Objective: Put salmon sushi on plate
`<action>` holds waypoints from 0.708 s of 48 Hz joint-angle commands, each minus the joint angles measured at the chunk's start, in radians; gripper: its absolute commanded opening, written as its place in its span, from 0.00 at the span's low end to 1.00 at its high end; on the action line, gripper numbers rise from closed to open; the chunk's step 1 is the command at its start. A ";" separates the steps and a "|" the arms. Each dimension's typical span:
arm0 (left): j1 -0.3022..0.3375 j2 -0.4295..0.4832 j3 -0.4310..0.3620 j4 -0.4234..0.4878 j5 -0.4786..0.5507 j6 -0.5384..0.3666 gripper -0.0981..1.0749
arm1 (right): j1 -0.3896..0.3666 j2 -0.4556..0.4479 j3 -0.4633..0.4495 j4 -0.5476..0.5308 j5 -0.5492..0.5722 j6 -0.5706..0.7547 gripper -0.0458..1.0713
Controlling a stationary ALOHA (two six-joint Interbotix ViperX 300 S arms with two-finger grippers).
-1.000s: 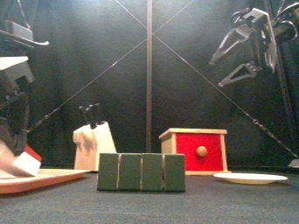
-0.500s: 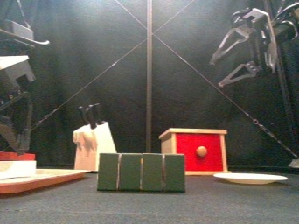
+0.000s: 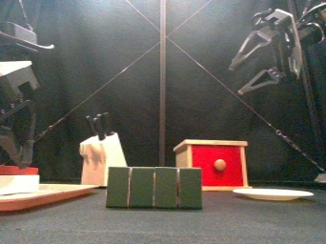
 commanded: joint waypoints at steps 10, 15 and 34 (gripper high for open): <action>0.002 -0.032 -0.018 0.002 0.005 -0.002 0.84 | -0.002 -0.005 -0.008 0.000 0.000 -0.003 0.97; 0.003 -0.034 -0.017 0.002 0.005 -0.002 0.84 | 0.000 -0.003 -0.008 0.008 -0.002 -0.003 0.97; 0.003 -0.035 -0.015 0.002 0.005 0.005 0.84 | 0.002 -0.003 -0.008 0.012 0.000 -0.002 0.97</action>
